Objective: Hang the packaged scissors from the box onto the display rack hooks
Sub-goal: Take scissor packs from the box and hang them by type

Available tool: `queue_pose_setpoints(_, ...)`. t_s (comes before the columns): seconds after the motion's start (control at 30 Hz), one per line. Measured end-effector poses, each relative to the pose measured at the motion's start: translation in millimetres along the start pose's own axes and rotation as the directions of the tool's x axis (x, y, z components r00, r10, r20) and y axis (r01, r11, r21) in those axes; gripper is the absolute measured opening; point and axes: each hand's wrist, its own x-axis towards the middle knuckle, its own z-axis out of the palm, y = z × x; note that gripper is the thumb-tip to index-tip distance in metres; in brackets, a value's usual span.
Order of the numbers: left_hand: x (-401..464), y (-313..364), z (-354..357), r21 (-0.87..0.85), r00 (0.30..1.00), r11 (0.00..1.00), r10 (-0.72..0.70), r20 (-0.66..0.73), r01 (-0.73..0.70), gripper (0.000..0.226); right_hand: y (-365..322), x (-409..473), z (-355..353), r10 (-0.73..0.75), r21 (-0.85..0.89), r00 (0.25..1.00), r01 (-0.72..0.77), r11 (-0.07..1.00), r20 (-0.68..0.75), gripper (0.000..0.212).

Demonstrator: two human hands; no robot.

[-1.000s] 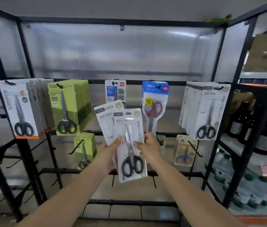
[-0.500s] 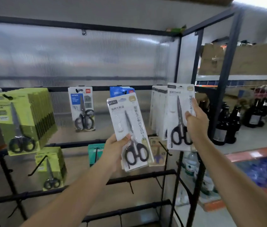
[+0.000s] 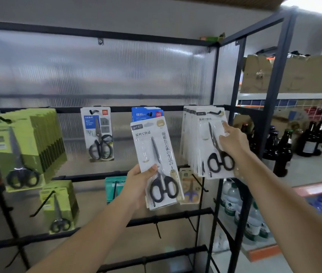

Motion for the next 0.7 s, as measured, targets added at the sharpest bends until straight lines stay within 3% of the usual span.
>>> queue_pose_setpoints(0.13, -0.4, 3.4, -7.8, -0.017, 1.0, 1.0, 0.019, -0.015, -0.019, 0.015, 12.8, -10.4, 18.0, 0.014, 0.025, 1.0, -0.015, 1.0, 0.026, 0.063)
queue_pose_setpoints(0.2, -0.8, 3.2, -12.2, -0.025, 1.0, 1.0, 0.017, -0.021, -0.017, 0.015, 21.2, -20.7, 28.6, -0.01, -0.044, 0.997, 0.007, 0.999, -0.072, 0.065)
queue_pose_setpoints(0.27, -0.2, 1.0, -13.8, -0.023, 1.0, 1.0, 0.006, -0.027, -0.007, 0.014, 21.4, -38.6, 39.6, -0.107, 0.039, 0.981, 0.115, 0.993, -0.159, 0.058)
queue_pose_setpoints(0.33, 1.9, -4.4, -9.7, -0.016, 0.999, 1.0, -0.001, -0.042, 0.001, 0.013, 12.4, -62.2, 50.9, -0.199, 0.251, 0.979, 0.203, 0.946, -0.043, 0.049)
queue_pose_setpoints(0.43, 4.6, -14.7, 7.4, 0.105, 0.998, 0.993, 0.057, -0.017, -0.055, 0.012, -7.1, -94.9, 63.1, -0.354, 0.477, 0.904, 0.208, 0.854, 0.24, 0.065)
queue_pose_setpoints(0.5, 4.9, -20.1, 21.5, 0.22, 0.99, 0.965, 0.132, 0.053, -0.14, 0.011, -10.7, -99.8, 65.5, -0.435, 0.49, 0.876, 0.292, 0.822, 0.207, 0.075)
queue_pose_setpoints(0.57, 6.0, -19.9, 34.0, 0.421, 0.979, 0.883, 0.194, 0.069, -0.205, 0.017, -11.6, -93.6, 55.2, -0.409, 0.47, 0.91, 0.332, 0.818, 0.068, 0.077)
queue_pose_setpoints(0.7, 10.3, -7.6, 51.7, 0.729, 0.937, 0.597, 0.293, 0.191, -0.335, 0.034, -5.4, -73.2, 25.2, -0.3, 0.549, 0.94, 0.337, 0.765, -0.16, 0.069)
